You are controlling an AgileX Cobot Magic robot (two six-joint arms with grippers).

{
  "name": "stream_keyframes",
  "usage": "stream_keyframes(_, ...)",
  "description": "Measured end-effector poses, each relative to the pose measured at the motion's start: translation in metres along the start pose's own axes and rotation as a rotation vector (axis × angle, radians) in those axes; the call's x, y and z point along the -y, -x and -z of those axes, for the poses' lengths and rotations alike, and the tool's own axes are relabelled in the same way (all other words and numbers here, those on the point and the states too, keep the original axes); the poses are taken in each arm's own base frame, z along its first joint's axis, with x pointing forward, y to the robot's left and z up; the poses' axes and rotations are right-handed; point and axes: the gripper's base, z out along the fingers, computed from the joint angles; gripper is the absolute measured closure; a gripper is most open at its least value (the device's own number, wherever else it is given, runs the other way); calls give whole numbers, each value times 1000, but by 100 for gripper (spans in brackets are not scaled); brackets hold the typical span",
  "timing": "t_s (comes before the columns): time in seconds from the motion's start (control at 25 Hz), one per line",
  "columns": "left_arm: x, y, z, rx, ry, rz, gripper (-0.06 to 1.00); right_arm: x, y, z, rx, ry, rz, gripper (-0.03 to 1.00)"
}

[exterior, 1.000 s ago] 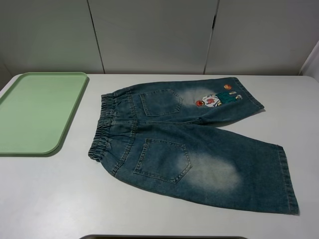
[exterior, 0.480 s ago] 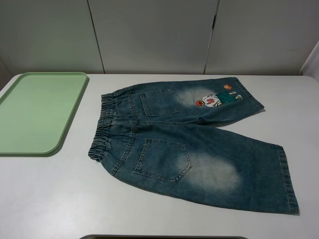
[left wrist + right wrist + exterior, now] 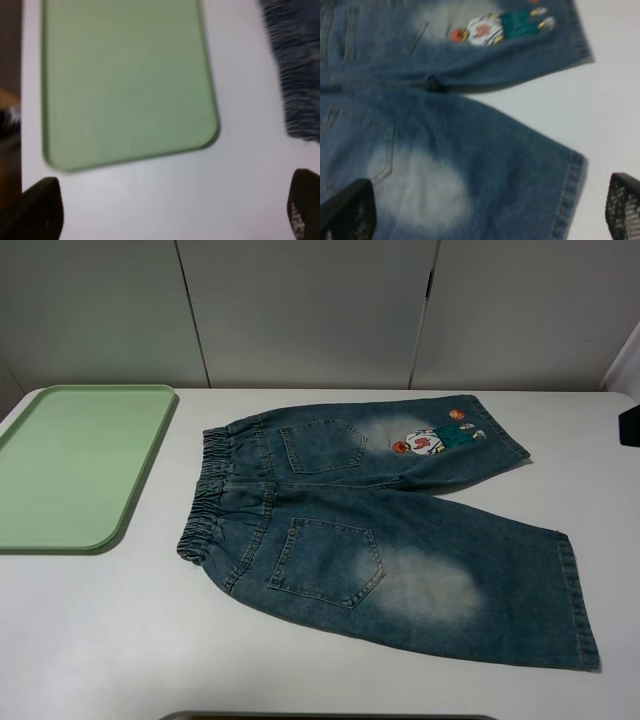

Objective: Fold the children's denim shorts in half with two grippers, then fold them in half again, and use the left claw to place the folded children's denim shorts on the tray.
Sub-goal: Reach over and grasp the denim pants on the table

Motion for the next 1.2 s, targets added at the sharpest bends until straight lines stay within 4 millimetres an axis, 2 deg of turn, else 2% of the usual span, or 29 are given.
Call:
stream_keyframes(0.12, 10, 15, -3, 12, -45, -95, 6, -4, 3, -14, -59, 40, 45, 27)
stream_keyframes(0.16, 22, 25, -8, 11, -83, -193, 6, -8, 5, -22, -91, 63, 70, 27)
stream_keyframes(0.2, 22, 25, -8, 11, -83, -193, 6, -10, 5, -27, -114, 81, 92, 27)
stream_keyframes(0.28, 34, 30, -13, 2, -123, -279, 6, -17, 6, -38, -159, 118, 150, 27)
stream_keyframes(0.32, 48, 32, -19, -14, -166, -364, 6, -22, 6, -45, -192, 144, 189, 27)
stream_keyframes(0.44, 78, 31, -30, -65, -250, -524, 7, -33, 4, -55, -237, 191, 256, 27)
stream_keyframes(0.48, 78, 31, -30, -65, -250, -524, 7, -33, 4, -55, -237, 191, 256, 27)
stream_keyframes(0.56, 92, 29, -35, -92, -285, -608, 7, -47, 1, -65, -285, 250, 353, 27)
stream_keyframes(0.76, 125, 25, -45, -131, -358, -768, 8, -64, -4, -74, -328, 319, 486, 27)
stream_keyframes(0.92, 138, 14, -57, -171, -423, -841, 8, -77, -9, -80, -352, 368, 586, 27)
stream_keyframes(1.16, 147, -33, -83, -261, -524, -1041, 9, -91, -17, -90, -405, 386, 718, 27)
stream_keyframes(1.2, 147, -33, -83, -261, -524, -1041, 9, -91, -17, -90, -405, 386, 718, 27)
